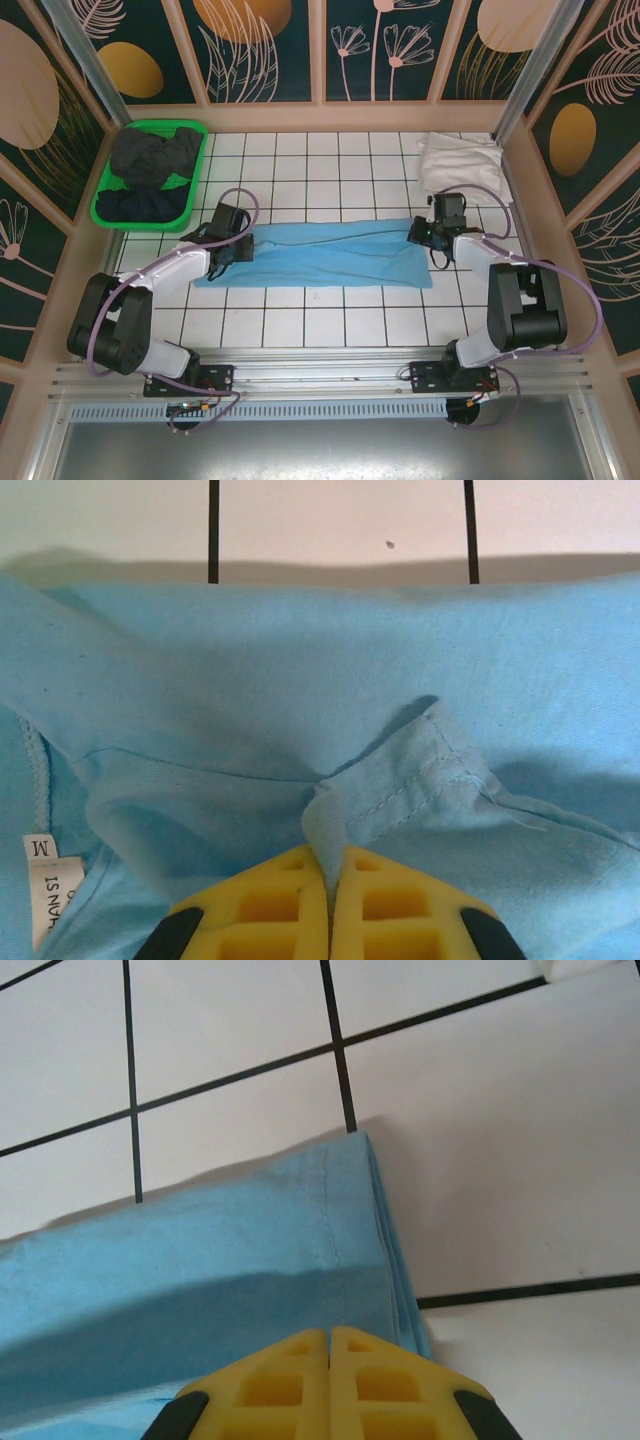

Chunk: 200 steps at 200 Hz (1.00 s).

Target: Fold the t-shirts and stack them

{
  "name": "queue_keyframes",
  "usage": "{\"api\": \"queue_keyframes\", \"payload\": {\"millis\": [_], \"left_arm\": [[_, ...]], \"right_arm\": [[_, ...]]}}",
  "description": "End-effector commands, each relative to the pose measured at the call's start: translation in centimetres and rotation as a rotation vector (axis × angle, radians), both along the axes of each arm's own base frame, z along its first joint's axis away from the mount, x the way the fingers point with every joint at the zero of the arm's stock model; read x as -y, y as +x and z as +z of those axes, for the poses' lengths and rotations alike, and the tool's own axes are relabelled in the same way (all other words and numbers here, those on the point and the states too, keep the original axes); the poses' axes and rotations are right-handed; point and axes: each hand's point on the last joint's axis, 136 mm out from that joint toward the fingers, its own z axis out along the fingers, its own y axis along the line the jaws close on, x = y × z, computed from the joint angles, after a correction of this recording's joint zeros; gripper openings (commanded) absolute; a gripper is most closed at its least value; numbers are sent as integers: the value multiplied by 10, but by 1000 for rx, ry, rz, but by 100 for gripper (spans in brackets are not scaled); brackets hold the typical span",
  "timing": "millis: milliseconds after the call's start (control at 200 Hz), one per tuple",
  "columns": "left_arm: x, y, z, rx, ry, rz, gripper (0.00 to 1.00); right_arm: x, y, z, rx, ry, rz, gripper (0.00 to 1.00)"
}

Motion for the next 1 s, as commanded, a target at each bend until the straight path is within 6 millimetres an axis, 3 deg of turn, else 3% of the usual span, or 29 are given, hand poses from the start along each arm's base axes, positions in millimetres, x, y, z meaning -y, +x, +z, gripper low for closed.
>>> {"api": "queue_keyframes", "payload": {"millis": [0, 140, 290, 325, 440, 470, 711, 806, 881, 996], "left_arm": [[-4, 4, 2, 30, 2, 31, 0], [0, 3, -7, 5, -6, 15, 0], [2, 1, -16, -15, -12, 6, 0], [2, 0, -19, -23, -10, 4, 0], [1, -2, -22, -38, -7, 11, 5], [1, -3, -22, -39, -7, 15, 6], [-2, -7, -25, -60, -20, 51, 39], [-4, -10, -26, -70, -12, 60, 44], [-6, -10, -22, -67, -6, 77, 44], [-8, -11, -15, -48, -22, 101, 43]], "right_arm": [[10, 1, 10, 47, 7, -47, 0], [3, -5, 0, 6, 44, -23, 0], [10, -9, -9, -25, 12, -49, 0], [10, -10, -9, -29, 11, -50, 6], [17, -14, -5, -47, -19, -75, 7], [21, -17, -3, -49, -33, -89, 12], [31, -30, 23, -62, -73, -147, 29], [17, -27, 42, 10, -26, -125, 35], [-7, -22, 47, 52, 57, -57, 36], [-38, -12, 27, 27, 110, 14, 36]]}}
